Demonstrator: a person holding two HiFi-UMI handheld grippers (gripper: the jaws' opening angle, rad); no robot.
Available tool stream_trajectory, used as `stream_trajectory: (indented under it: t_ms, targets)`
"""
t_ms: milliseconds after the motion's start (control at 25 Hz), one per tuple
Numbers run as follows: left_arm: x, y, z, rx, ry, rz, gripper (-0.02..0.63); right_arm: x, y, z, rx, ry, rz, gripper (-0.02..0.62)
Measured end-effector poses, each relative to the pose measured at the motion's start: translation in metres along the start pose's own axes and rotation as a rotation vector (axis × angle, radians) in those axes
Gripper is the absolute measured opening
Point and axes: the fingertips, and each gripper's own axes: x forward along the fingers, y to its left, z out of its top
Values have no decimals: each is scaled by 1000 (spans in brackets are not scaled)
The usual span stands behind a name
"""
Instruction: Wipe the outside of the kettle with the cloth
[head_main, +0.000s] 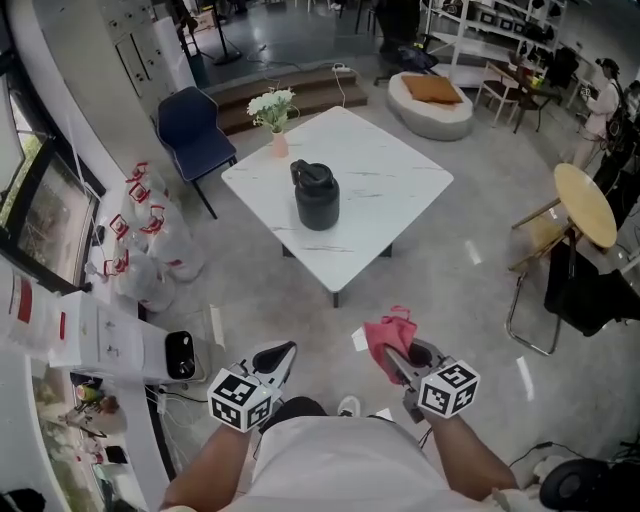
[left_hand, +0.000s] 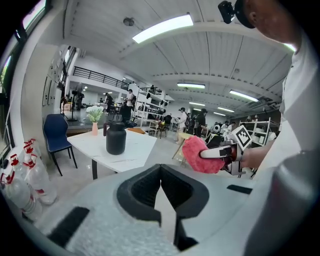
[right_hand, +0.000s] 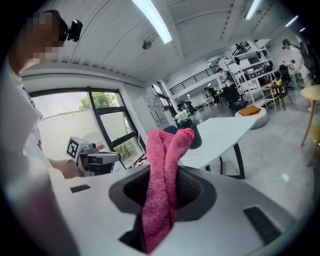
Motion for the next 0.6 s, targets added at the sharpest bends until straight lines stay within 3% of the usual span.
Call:
stream_trajectory:
  t_ms: [160, 360, 600]
  targets:
    - [9, 9, 0, -32, 9, 8, 0, 10, -8, 2, 9, 8, 12, 109]
    - [33, 7, 8, -7, 2, -35, 0, 21, -16, 6, -10, 12, 15, 109]
    - [62, 41, 24, -1, -4, -57, 0, 49, -34, 28, -19, 5, -12, 110]
